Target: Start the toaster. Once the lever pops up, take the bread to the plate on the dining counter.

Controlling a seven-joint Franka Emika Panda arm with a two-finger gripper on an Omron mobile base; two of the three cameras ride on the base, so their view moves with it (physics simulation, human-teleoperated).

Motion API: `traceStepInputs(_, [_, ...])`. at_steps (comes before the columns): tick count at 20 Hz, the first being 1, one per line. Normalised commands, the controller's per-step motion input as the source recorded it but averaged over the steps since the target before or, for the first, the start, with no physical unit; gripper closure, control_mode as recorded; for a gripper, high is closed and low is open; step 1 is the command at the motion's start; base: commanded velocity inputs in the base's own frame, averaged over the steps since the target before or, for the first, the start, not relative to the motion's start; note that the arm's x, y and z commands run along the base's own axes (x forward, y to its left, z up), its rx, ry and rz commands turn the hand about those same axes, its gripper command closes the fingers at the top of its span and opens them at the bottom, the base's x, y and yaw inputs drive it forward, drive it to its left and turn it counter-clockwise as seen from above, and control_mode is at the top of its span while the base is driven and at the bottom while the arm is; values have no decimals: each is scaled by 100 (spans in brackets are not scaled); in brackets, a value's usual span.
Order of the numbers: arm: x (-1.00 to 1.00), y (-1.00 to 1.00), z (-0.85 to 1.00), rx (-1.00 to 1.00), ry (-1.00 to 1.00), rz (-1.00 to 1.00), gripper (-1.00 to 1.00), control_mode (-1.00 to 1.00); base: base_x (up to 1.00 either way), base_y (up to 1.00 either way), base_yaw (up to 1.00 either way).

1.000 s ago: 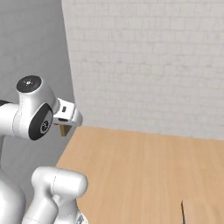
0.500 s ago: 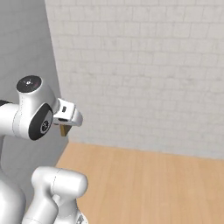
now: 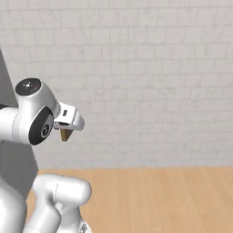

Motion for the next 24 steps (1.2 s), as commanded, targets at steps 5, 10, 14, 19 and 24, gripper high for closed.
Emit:
traceStepInputs(5, [0,0,0,0,0,0,100,100,63,0,-65])
traceStepInputs(10, [0,0,0,0,0,0,100,100,55,0,-68])
traceStepInputs(14, [0,0,0,0,0,0,100,100,64,0,-62])
traceStepInputs(19, [0,0,0,0,0,0,100,100,63,0,-54])
traceStepInputs(24, [0,0,0,0,0,0,100,100,58,-1,-53])
